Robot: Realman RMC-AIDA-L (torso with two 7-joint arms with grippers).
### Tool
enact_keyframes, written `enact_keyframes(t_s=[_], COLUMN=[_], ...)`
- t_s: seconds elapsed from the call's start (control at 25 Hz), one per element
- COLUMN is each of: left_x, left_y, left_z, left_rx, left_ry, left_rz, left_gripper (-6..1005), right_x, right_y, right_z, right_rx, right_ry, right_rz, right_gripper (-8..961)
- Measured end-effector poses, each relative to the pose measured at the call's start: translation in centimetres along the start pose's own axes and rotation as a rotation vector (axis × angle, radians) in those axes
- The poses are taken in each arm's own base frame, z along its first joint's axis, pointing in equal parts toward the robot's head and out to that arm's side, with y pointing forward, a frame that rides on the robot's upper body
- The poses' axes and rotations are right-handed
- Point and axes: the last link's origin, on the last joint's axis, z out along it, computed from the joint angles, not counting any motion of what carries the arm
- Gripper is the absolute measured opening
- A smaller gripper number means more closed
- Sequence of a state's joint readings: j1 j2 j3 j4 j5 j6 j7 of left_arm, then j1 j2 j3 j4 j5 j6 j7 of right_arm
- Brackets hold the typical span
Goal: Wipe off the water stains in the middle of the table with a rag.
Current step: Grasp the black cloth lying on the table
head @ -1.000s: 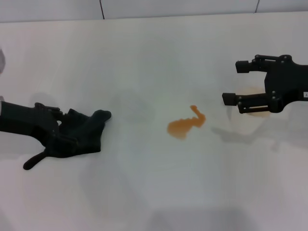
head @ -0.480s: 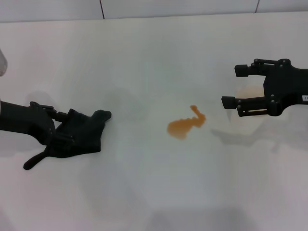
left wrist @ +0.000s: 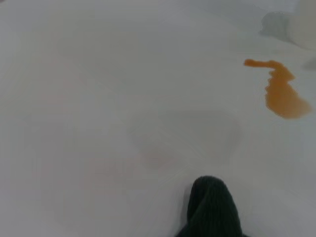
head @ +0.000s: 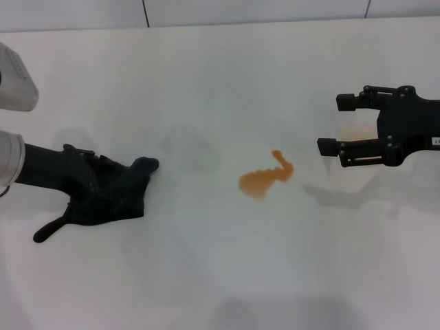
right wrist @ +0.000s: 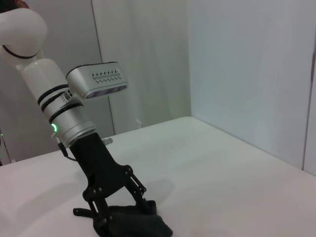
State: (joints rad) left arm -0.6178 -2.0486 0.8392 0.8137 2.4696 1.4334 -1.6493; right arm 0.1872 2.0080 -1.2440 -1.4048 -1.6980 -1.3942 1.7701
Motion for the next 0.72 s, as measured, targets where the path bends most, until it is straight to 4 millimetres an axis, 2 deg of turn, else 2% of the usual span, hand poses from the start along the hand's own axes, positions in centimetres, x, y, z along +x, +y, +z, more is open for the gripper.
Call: enact_keyframes(t_s=[0.28, 0.48, 0.72], left_x=[0.3, 0.3, 0.1], left_y=[0.0, 0.2, 0.4], left_z=[0.3, 1.0, 1.1], left_rx=[0.009, 0.002, 0.0], left_ry=[0.004, -0.016, -0.022], left_rz=[0.01, 0.018, 0.019], left_gripper=[812, 619, 585], right_x=[0.0, 0.0, 0.0], right_y=[-0.1, -0.2, -0.2], right_z=[-0.1, -0.1, -0.1], right_rx=[0.005, 0.009, 0.01], right_ry=[-0.001, -0.002, -0.002], right_rz=[0.001, 0.002, 0.006], right_gripper=[859, 859, 859])
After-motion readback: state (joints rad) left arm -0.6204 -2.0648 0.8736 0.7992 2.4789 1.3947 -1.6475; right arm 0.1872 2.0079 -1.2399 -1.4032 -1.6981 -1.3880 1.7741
